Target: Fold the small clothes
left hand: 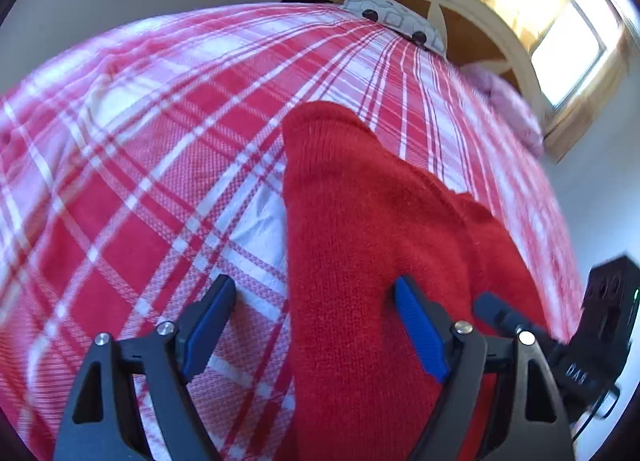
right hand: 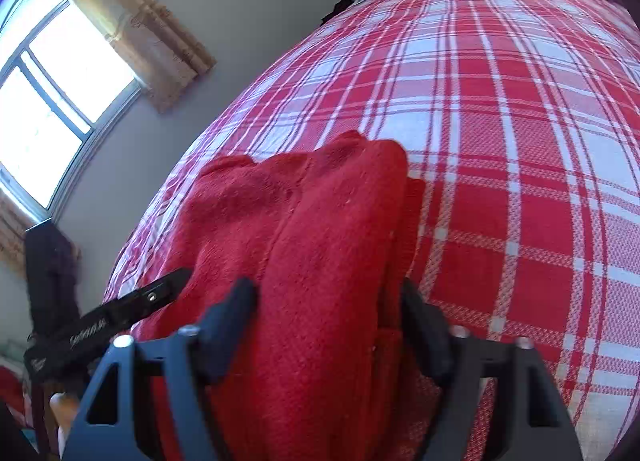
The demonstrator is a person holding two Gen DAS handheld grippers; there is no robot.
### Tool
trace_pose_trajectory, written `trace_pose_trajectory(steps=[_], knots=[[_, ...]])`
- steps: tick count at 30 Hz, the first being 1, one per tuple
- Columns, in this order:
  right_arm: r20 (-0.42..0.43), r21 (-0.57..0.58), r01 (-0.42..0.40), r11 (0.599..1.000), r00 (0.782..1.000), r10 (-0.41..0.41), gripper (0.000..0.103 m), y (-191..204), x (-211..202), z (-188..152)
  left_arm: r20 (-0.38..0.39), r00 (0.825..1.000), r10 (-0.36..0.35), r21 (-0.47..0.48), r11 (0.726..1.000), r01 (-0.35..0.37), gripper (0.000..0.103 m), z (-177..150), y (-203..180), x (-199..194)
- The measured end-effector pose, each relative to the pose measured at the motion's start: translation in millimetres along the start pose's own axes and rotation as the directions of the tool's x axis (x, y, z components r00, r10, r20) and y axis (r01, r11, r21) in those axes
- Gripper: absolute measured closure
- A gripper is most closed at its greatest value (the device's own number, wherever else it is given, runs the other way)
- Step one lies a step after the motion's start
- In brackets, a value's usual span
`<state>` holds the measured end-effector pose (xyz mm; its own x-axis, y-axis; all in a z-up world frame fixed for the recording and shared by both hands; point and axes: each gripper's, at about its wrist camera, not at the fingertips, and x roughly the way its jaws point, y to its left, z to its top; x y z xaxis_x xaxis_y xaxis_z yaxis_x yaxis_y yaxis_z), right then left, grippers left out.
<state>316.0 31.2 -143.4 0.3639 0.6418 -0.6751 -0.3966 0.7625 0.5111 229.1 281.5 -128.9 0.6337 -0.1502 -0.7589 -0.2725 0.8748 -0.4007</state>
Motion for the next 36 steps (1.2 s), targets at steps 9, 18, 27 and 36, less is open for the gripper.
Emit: trace_pose_trajectory(steps=[9, 18, 27, 36], knots=[[0.166, -0.071, 0.045, 0.996, 0.986, -0.033, 0.063, 33.0, -29.8, -16.8, 0.084, 0.996, 0.040, 0.200, 0.978, -0.056, 0.073, 8.8, -48.4, -8.9], [0.249, 0.001, 0.103, 0.995, 0.963, -0.100, 0.063, 27.7, -28.3, 13.1, 0.165, 0.984, 0.073, 0.311, 0.942, -0.122, 0.075, 45.7, -77.2, 2.4], [0.209, 0.148, 0.132, 0.980, 0.964, -0.161, 0.055, -14.3, -5.0, 3.1, 0.125, 0.975, 0.182, 0.340, 0.916, -0.215, 0.076, 46.8, -80.0, 40.3], [0.303, 0.128, 0.247, 0.960, 0.912, -0.275, 0.042, 4.8, -53.7, -9.4, 0.183, 0.946, 0.269, 0.275, 0.910, -0.312, 0.023, 35.3, -66.9, 7.3]])
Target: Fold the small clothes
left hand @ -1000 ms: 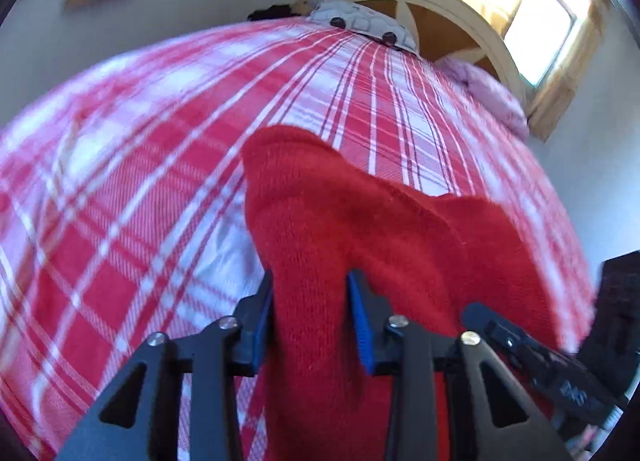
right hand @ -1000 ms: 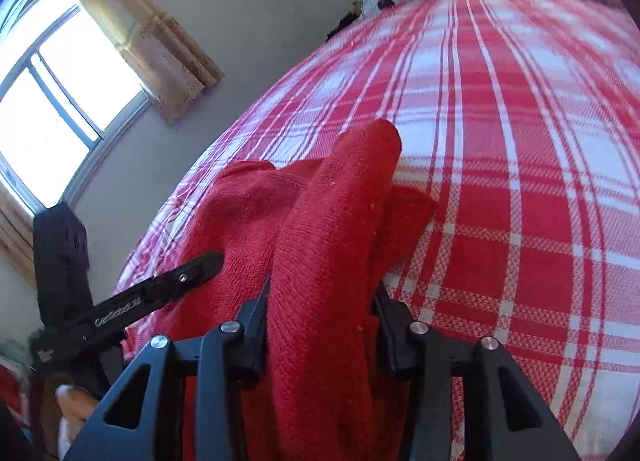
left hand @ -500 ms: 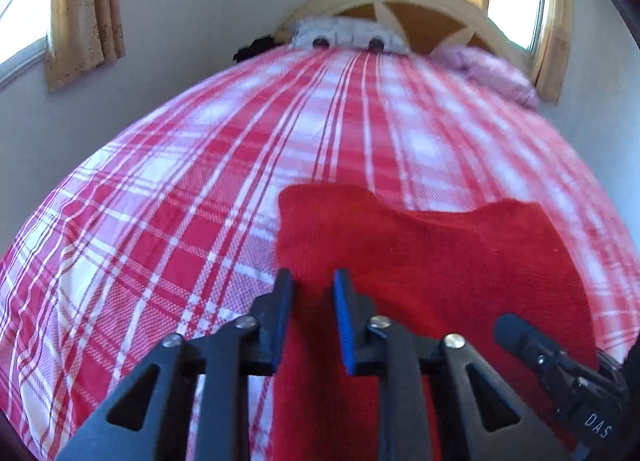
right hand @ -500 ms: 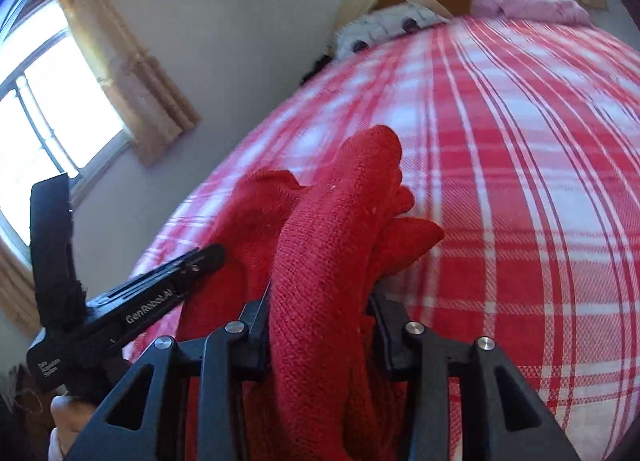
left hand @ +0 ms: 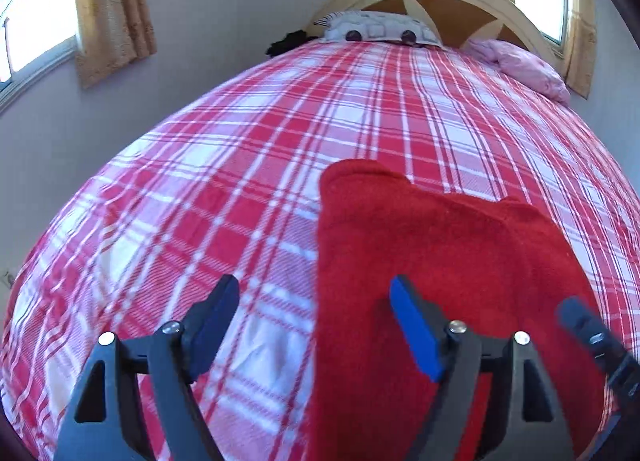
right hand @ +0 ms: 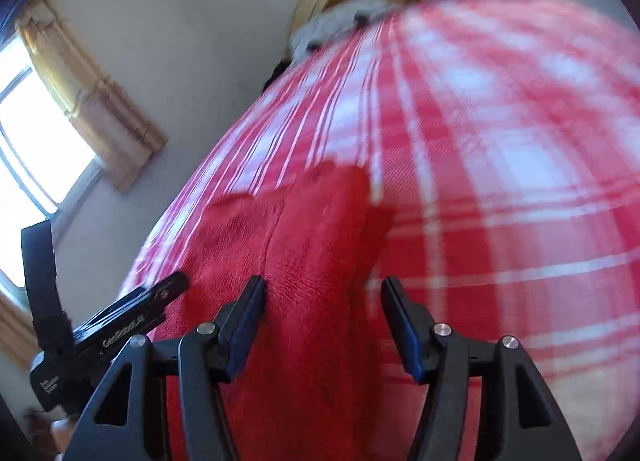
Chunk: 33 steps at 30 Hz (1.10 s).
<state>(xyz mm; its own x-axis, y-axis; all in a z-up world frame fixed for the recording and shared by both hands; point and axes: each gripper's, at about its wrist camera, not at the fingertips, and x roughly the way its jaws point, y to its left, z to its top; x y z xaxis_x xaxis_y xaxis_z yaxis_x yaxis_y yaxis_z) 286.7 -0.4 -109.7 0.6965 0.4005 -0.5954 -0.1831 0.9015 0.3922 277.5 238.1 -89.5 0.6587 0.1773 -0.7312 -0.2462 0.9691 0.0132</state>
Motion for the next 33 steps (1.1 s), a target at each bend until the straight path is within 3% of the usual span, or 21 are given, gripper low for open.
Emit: trace_pose_trajectory(steps=[4, 7, 12, 18, 23, 26, 29, 33], knots=[[0.093, -0.212, 0.057, 0.976, 0.995, -0.038, 0.043, 27.1, -36.6, -12.2, -0.011, 1.000, -0.005, -0.023, 1.000, 0.005, 0.023, -12.5, 2.9, -11.1], [0.070, -0.279, 0.056, 0.959, 0.997, -0.038, 0.050, 38.2, -39.4, -22.9, -0.012, 1.000, 0.000, -0.023, 1.000, 0.000, 0.023, -23.6, -1.6, -17.4], [-0.076, -0.228, 0.048, 0.973, 0.995, -0.067, 0.056, 25.3, -4.2, -40.3, 0.004, 0.999, 0.045, 0.030, 0.999, -0.045, 0.022, -32.1, -13.9, -13.8], [-0.101, -0.168, 0.037, 0.985, 0.993, -0.054, 0.055, 16.4, 11.1, -36.6, 0.026, 0.997, 0.079, 0.033, 0.996, -0.080, 0.011, -29.0, -21.5, 3.2], [-0.095, -0.129, 0.069, 0.989, 0.992, -0.081, 0.034, 10.8, 13.5, -36.4, 0.040, 0.994, 0.097, 0.025, 0.995, -0.099, 0.000, -23.8, -21.7, 14.0], [-0.104, -0.084, 0.060, 0.995, 0.992, -0.069, 0.026, 3.6, 15.9, -34.9, -0.026, 0.999, 0.028, -0.045, 0.999, -0.029, 0.000, -21.1, -7.6, 18.2], [-0.103, -0.075, 0.057, 0.996, 0.993, -0.064, 0.024, 2.4, 13.2, -36.2, -0.074, 0.997, -0.016, -0.097, 0.995, 0.009, 0.000, -27.8, 2.3, 12.7], [-0.098, -0.113, 0.091, 0.989, 0.990, -0.103, 0.024, 9.1, 3.4, -38.9, -0.066, 0.998, 0.002, -0.059, 0.998, -0.006, 0.000, -42.2, -1.6, -10.1]])
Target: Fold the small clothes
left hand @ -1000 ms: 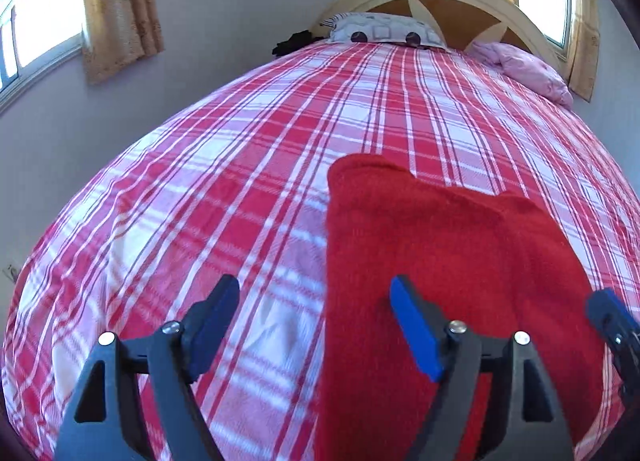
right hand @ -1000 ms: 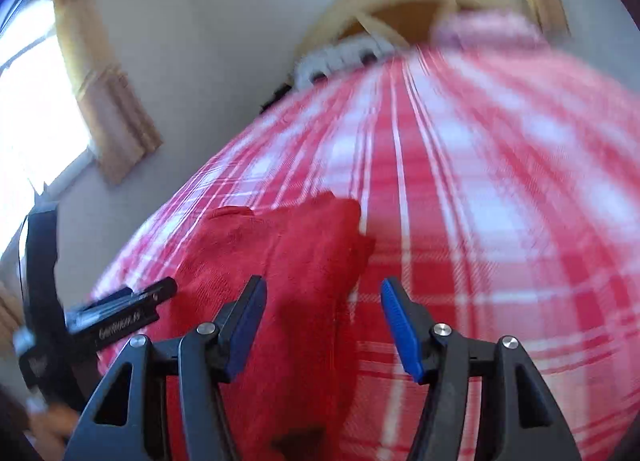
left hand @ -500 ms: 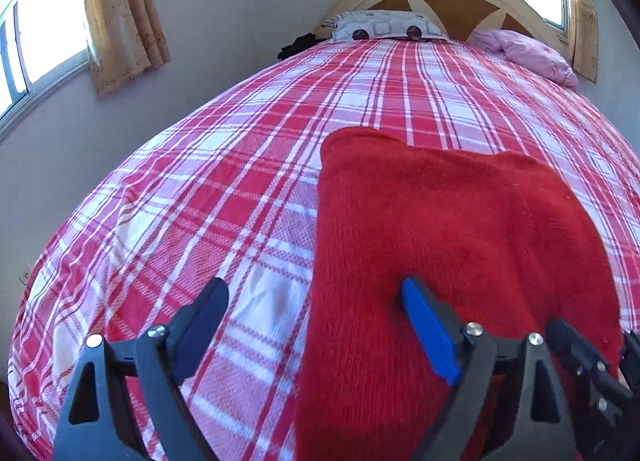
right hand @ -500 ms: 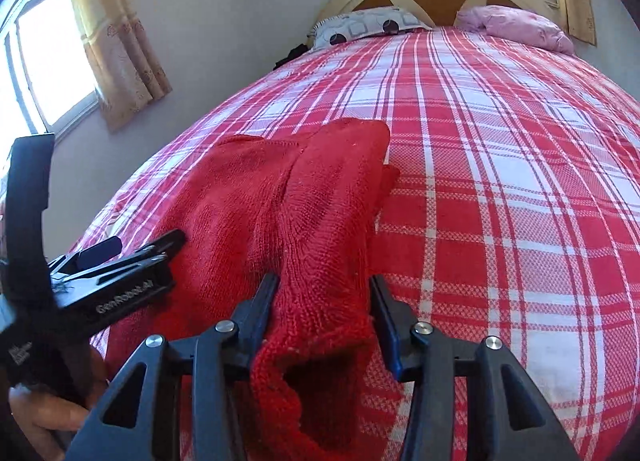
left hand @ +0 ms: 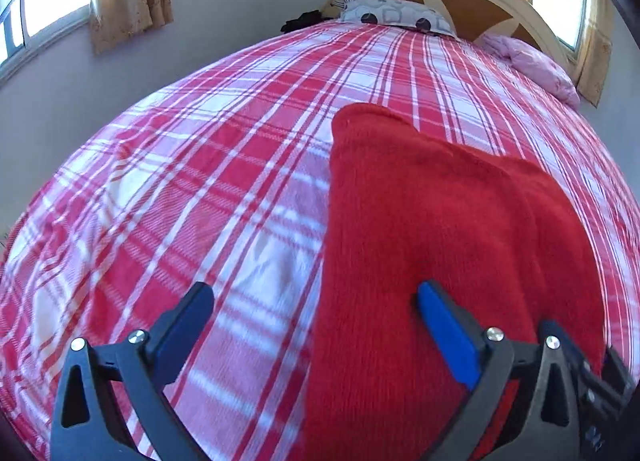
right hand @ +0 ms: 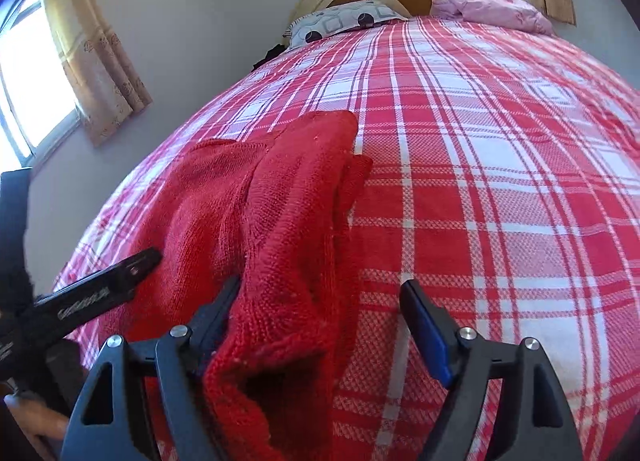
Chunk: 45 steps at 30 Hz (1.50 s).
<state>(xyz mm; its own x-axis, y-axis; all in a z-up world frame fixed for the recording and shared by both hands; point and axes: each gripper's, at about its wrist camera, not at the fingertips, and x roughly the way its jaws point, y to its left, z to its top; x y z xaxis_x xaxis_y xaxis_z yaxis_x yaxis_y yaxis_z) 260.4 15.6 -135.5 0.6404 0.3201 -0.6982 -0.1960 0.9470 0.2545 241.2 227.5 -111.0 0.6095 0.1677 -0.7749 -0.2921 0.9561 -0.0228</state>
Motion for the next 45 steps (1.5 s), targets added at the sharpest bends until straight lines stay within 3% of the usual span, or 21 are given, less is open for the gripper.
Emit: trace_pose_trajectory(steps=[5, 8, 11, 17, 19, 21, 23, 27, 32, 36, 40, 43, 45], knots=[[0.011, -0.019, 0.006, 1.000, 1.000, -0.006, 0.024, 0.9, -20.8, -16.0, 0.030, 1.000, -0.001, 0.014, 1.000, 0.001, 0.000, -20.1, 0.9, -33.4], [-0.011, 0.016, -0.008, 1.000, 1.000, 0.008, 0.024, -5.2, -30.2, -28.6, -0.019, 0.999, -0.040, 0.027, 0.999, 0.040, 0.000, -38.0, -3.7, -36.7], [-0.024, 0.036, 0.001, 0.999, 1.000, 0.000, 0.024, -8.3, -37.8, -44.4, -0.045, 0.999, -0.020, 0.050, 0.999, 0.022, 0.000, -58.8, -9.8, -36.6], [-0.053, -0.058, 0.064, 0.996, 0.996, -0.067, 0.024, 2.7, -62.2, -70.9, -0.065, 0.998, -0.026, 0.023, 0.999, 0.027, 0.000, -75.2, -10.1, -50.4], [-0.013, -0.032, 0.065, 0.997, 0.998, -0.066, 0.024, -0.1, -81.6, -77.1, -0.039, 0.999, 0.003, 0.058, 0.998, 0.000, 0.000, -79.6, -16.3, -64.3], [0.092, -0.013, 0.074, 0.997, 0.993, -0.072, 0.024, -1.0, -111.5, -83.4, 0.005, 1.000, 0.013, 0.088, 0.996, -0.013, 0.000, -85.2, -20.6, -80.0], [0.201, -0.035, 0.095, 0.995, 0.976, -0.086, 0.024, 5.0, -143.8, -87.8, 0.044, 0.999, -0.001, 0.100, 0.995, -0.003, 0.000, -89.7, -22.2, -97.5], [0.333, -0.117, 0.107, 0.987, 0.941, -0.063, 0.023, 23.3, -196.9, -93.7, 0.102, 0.994, -0.028, 0.098, 0.995, 0.018, 0.000, -99.4, -22.3, -137.7], [0.437, -0.130, 0.074, 0.989, 0.900, -0.010, 0.023, 34.9, -254.6, -92.9, 0.181, 0.983, 0.014, 0.139, 0.990, -0.040, 0.000, -105.5, -25.9, -185.5], [0.491, -0.103, 0.049, 0.993, 0.871, 0.008, 0.022, 42.4, -299.7, -85.2, 0.248, 0.967, -0.063, 0.139, 0.990, 0.029, 0.000, -101.8, -18.4, -228.7], [0.529, -0.066, 0.034, 0.997, 0.849, 0.006, 0.020, 46.5, -346.0, -75.0, 0.248, 0.963, -0.103, 0.135, 0.988, 0.071, 0.000, -95.3, -14.5, -271.1], [0.570, -0.052, 0.001, 0.999, 0.821, 0.029, 0.013, 47.4, -374.4, -72.7, 0.315, 0.939, -0.138, 0.132, 0.986, 0.101, 0.000, -97.3, -7.7, -307.3], [0.597, -0.039, -0.010, 0.999, 0.801, 0.031, 0.012, 48.3, -387.3, -74.3, 0.367, 0.923, -0.113, 0.147, 0.987, 0.062, 0.000, -101.3, -8.7, -324.3]])
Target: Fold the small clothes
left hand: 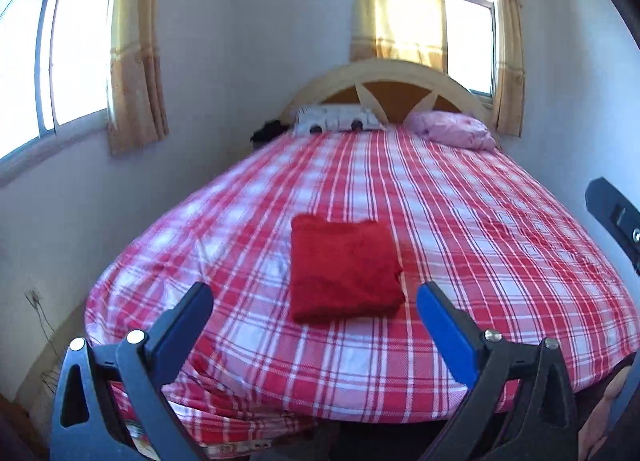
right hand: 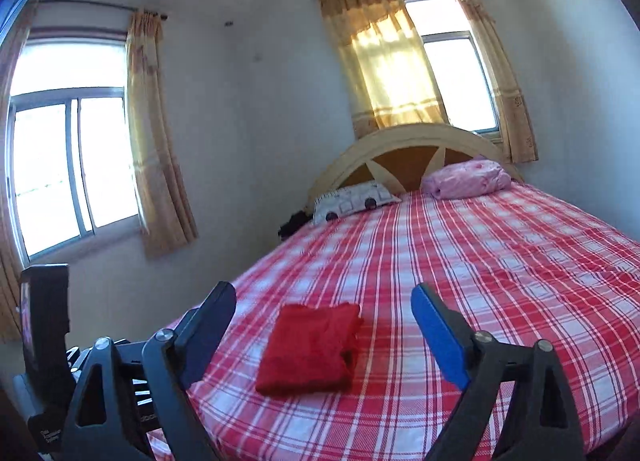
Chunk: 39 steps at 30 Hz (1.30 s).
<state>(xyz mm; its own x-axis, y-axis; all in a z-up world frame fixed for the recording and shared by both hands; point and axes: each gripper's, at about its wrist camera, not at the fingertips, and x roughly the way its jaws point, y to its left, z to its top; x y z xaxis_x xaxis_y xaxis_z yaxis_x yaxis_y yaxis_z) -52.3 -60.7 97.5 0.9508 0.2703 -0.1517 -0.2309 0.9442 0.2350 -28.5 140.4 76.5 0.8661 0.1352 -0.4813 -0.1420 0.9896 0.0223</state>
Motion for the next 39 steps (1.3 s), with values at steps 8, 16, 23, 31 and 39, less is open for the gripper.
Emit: trace_pose_trajectory(steps=[8, 16, 23, 31, 39], knots=[[-0.031, -0.012, 0.027, 1.000, 0.999, -0.028, 0.011, 10.2, -1.5, -19.3, -0.005, 1.000, 0.019, 0.027, 0.999, -0.019, 0.000, -9.2, -4.7, 3.3], [-0.065, -0.021, 0.062, 0.998, 0.996, -0.063, 0.011, 7.2, 1.9, -34.6, 0.034, 0.996, 0.077, 0.005, 0.997, -0.077, 0.000, -15.0, -4.6, -0.4], [-0.047, -0.056, 0.084, 0.995, 0.995, -0.087, 0.011, 12.1, -0.5, -38.1, 0.032, 0.988, 0.149, 0.004, 0.989, -0.149, 0.000, -18.7, -2.5, 9.8], [-0.071, -0.052, 0.100, 0.994, 0.992, -0.104, 0.011, 9.7, 4.4, -43.0, 0.005, 0.988, 0.157, 0.023, 0.987, -0.158, 0.000, -21.2, -5.7, 15.4], [-0.075, -0.047, 0.104, 0.993, 0.991, -0.108, 0.011, 8.9, 4.9, -42.8, 0.004, 0.988, 0.156, 0.021, 0.987, -0.156, 0.000, -21.7, -4.7, 16.8]])
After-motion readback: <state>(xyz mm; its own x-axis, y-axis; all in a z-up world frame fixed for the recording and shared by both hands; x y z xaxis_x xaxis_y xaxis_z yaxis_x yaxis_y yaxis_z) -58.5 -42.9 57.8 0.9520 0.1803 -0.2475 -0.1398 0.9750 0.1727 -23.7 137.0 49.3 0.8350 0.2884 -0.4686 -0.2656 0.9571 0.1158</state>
